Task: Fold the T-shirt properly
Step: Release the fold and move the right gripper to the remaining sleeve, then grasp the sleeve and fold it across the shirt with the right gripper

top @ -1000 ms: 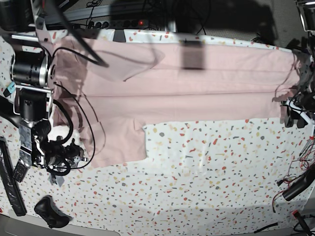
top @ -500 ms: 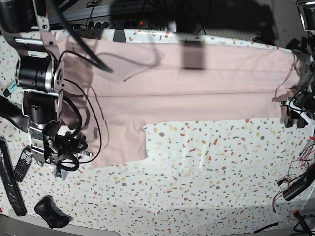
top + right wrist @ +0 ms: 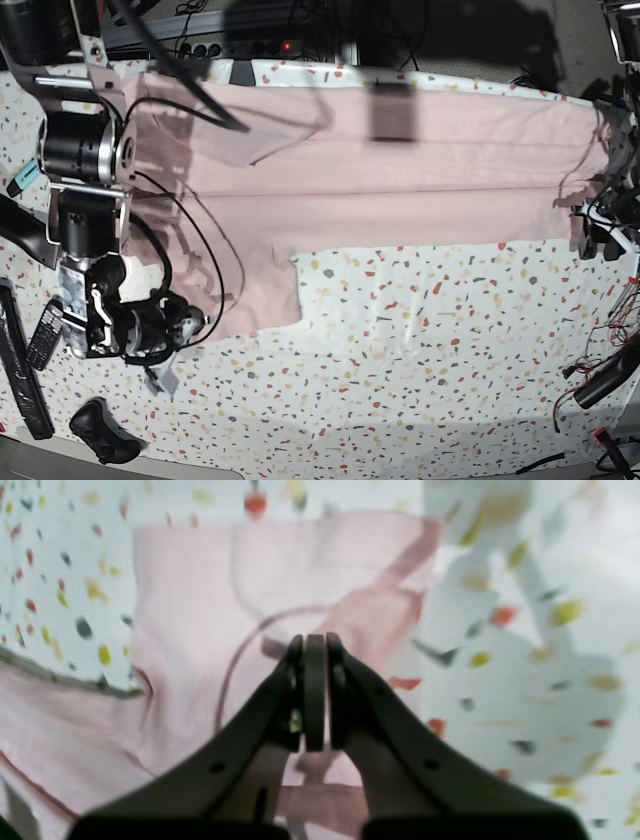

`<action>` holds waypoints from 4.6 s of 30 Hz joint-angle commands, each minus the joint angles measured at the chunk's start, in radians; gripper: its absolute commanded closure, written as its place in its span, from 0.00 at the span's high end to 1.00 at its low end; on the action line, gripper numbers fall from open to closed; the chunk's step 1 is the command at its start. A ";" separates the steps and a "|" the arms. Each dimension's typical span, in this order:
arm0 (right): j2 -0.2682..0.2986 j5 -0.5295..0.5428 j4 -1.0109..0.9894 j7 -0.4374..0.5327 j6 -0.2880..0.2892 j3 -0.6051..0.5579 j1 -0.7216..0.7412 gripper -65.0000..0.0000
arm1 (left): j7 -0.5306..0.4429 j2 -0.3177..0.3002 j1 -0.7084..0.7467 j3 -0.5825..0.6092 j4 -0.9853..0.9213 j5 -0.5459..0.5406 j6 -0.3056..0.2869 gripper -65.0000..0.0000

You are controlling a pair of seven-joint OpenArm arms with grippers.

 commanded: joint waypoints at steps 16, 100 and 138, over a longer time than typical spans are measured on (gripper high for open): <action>0.002 0.011 0.015 0.081 0.006 0.001 0.029 0.37 | -0.024 -0.019 -0.016 -0.008 0.018 -0.012 0.000 0.41; -0.051 -0.064 1.380 -0.079 -0.083 -0.220 -0.917 0.00 | -0.020 -0.019 0.006 -0.008 0.018 -0.005 0.000 0.41; -0.048 0.360 1.526 -0.263 -0.026 -0.116 -1.078 0.25 | -0.016 -0.019 0.006 -0.008 0.017 -0.005 0.000 0.41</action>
